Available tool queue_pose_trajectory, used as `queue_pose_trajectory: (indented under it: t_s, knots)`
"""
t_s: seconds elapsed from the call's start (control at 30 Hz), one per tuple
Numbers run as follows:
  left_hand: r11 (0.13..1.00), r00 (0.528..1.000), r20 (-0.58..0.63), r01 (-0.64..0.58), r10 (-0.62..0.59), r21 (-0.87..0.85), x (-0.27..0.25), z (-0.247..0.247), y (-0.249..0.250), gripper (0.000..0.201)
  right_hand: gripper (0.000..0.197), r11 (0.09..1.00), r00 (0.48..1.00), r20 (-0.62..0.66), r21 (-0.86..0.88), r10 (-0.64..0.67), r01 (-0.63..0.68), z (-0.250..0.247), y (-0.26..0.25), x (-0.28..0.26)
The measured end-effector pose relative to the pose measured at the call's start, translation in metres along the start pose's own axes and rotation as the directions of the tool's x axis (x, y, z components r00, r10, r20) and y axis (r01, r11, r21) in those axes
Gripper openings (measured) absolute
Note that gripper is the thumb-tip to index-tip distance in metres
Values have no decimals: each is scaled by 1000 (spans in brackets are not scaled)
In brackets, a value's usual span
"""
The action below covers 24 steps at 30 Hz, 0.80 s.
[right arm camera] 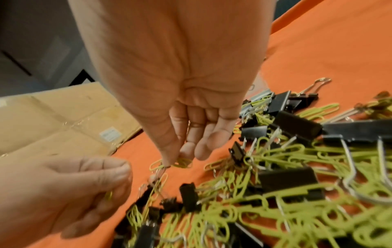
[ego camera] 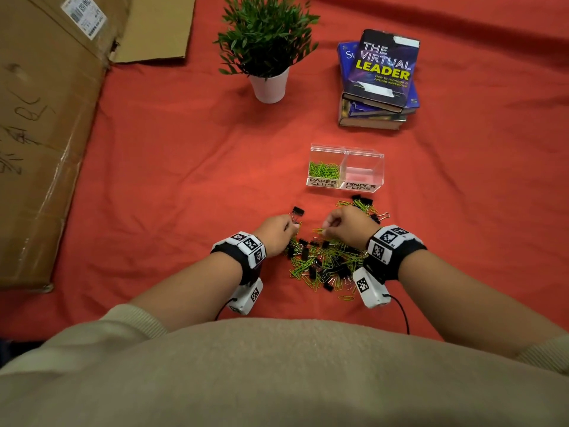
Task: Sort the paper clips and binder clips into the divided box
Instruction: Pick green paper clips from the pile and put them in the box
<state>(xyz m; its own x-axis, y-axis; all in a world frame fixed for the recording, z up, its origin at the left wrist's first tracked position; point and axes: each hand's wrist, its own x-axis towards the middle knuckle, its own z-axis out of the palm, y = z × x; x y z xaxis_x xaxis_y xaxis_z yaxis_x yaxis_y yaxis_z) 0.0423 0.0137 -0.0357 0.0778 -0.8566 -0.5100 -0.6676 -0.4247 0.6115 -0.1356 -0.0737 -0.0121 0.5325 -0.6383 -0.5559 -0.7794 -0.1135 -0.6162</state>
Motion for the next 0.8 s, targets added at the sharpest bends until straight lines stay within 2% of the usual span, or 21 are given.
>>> queue_pose_trajectory:
  t_s: [0.1, 0.2, 0.3, 0.43, 0.53, 0.63, 0.7, 0.77, 0.8]
  knots:
    - [1000, 1000, -3, 8, -8, -28, 2, -1, 1, 18, 3, 992, 999, -5, 123, 36, -35, -12, -2, 0]
    - [993, 998, 39, 57, -53, -107, 5, -4, 3, 24, 2, 952, 998, -19, 302, 66, -57, -29, -8, 3]
    - [996, 999, 37, 36, -34, -78, 5, -6, 3, 19, 3, 931, 990, -123, 365, 75, -25, -47, -19, 15]
    - [999, 999, 35, -29, 28, 40, 0, -4, 1, 4, 13, 977, 927, -346, 201, 144, -76, -61, -33, 49]
    - [976, 993, 70, -106, 94, 189, -2, -4, -3, 12, 23, 994, 896, -430, 33, 109, -105, -61, -41, 68]
    - [946, 985, 110, -160, 134, 283, -3, -3, -4, 17, 11, 991, 916, -395, -79, 66, -105, -59, -47, 68]
    - [933, 983, 110, -174, 146, 316, -3, -2, -3, 17, 22, 987, 922, -387, -146, 1, -62, -54, -48, 60]
    - [928, 982, 102, -183, 158, 324, -3, -2, -4, 15, 22, 979, 929, -359, -204, -91, 17, -40, -48, 45]
    - [929, 982, 99, -185, 162, 320, -3, -2, -4, 13, 20, 973, 946, -298, -223, -127, 61, -29, -45, 38]
